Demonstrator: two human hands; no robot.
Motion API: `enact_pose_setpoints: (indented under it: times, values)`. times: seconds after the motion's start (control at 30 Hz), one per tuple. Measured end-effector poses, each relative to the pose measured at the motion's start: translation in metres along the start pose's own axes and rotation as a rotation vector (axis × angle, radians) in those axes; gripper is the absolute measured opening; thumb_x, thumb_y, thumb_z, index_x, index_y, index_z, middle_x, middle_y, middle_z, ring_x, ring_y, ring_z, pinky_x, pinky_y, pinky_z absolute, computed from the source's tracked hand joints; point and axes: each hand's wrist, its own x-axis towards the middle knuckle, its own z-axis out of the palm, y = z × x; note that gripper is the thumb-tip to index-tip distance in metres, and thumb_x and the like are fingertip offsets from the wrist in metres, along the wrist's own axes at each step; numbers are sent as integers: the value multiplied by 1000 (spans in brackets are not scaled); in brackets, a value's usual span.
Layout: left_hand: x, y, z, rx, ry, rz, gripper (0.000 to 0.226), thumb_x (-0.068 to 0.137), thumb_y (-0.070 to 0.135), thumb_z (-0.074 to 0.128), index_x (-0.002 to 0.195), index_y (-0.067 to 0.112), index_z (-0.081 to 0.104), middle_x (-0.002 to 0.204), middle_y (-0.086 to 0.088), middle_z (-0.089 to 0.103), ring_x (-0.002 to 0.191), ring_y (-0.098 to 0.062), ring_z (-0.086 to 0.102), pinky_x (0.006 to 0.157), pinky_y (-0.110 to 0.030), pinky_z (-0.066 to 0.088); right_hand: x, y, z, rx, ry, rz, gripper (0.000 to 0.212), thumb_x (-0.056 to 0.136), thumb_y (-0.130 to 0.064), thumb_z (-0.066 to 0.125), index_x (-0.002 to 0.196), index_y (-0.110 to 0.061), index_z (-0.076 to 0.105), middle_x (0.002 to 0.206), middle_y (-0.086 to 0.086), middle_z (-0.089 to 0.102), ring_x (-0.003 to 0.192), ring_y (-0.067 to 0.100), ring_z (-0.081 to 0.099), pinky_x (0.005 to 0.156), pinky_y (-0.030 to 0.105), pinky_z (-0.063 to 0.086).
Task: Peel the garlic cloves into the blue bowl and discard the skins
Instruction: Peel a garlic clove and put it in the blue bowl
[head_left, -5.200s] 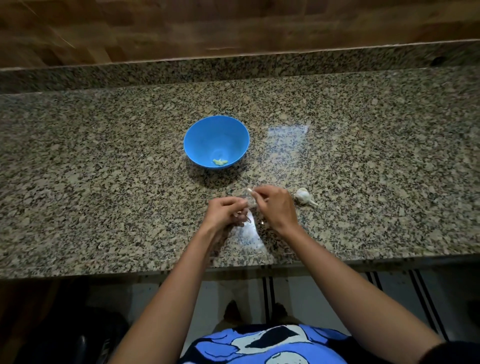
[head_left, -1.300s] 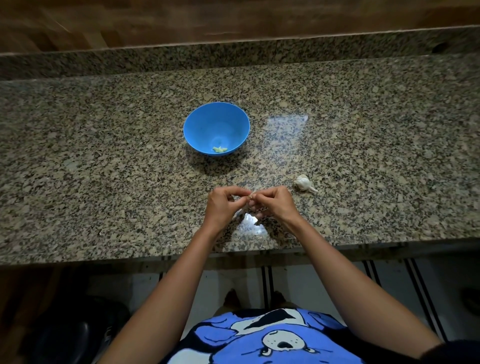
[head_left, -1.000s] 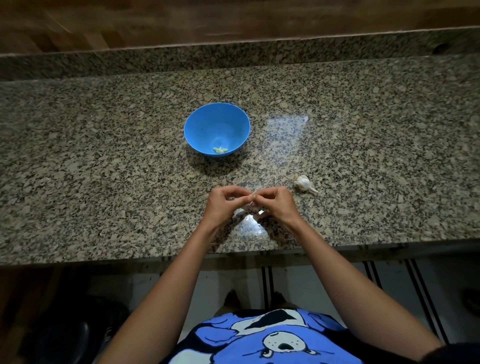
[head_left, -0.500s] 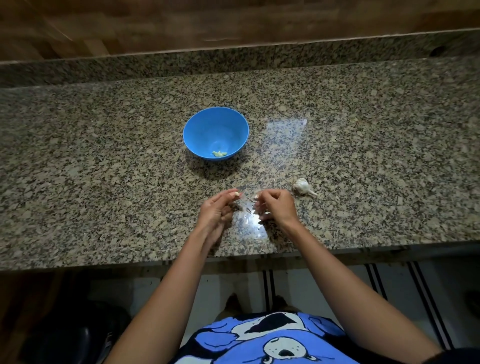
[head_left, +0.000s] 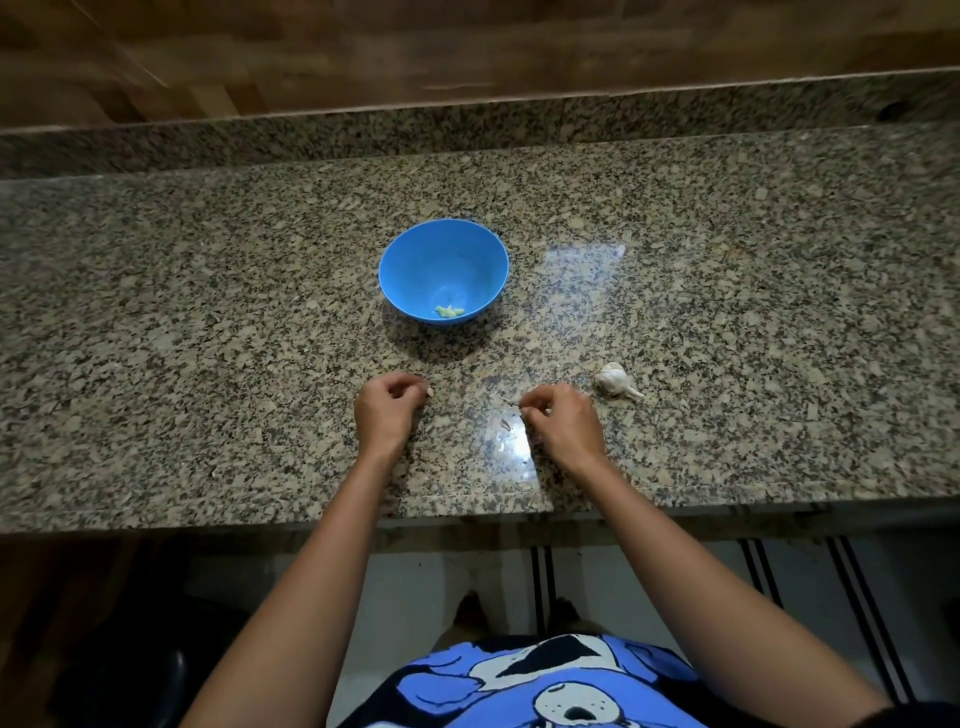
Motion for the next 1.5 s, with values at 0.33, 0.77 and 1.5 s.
enact_pose_setpoints:
  times: [0.33, 0.77, 1.5]
  values:
    - [-31, 39, 17, -1114, -469, -574, 34, 93, -12, 34, 123, -7, 50, 122, -26, 57, 110, -27, 62, 90, -31, 53, -2, -9, 1, 258, 203, -21, 27, 93, -13, 53, 118, -15, 60, 111, 0, 64, 85, 9, 60, 75, 23, 53]
    - [-39, 39, 39, -759, -441, -510, 27, 77, 10, 69, 100, -4, 67, 79, -13, 69, 63, -15, 64, 67, -23, 57, -3, -5, -3, 619, 1, 63, 12, 89, -12, 60, 95, -15, 70, 93, 2, 70, 86, 20, 66, 78, 37, 56]
    - [-36, 43, 38, -501, -367, -195, 17, 75, -5, 72, 89, 3, 67, 88, -16, 72, 80, -23, 71, 69, -23, 58, 7, -7, -15, 649, -187, 66, 20, 74, -10, 76, 87, 3, 69, 78, 18, 69, 63, 28, 65, 56, 31, 56]
